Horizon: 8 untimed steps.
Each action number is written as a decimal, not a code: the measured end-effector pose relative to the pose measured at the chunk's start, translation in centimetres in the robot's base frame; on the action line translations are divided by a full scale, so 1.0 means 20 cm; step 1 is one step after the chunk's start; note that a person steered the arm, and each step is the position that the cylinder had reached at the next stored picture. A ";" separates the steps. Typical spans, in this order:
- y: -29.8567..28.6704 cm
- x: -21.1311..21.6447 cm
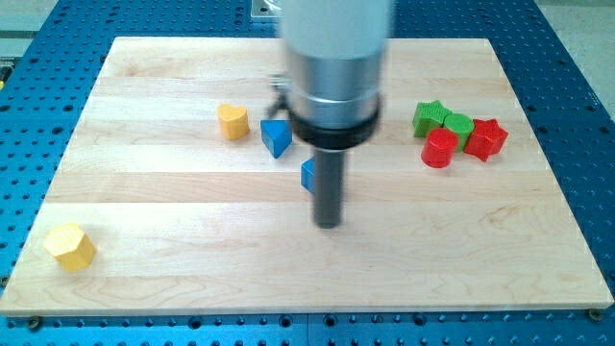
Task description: Move the blue blocks above the yellow hexagon
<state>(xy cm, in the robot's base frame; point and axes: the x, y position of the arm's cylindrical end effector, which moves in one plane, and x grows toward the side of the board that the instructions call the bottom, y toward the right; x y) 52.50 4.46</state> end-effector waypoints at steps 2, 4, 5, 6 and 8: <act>-0.07 -0.31; -1.01 -0.30; -1.16 -0.44; -1.28 -0.42; -1.02 -0.09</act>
<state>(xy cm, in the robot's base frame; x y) 50.67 -15.90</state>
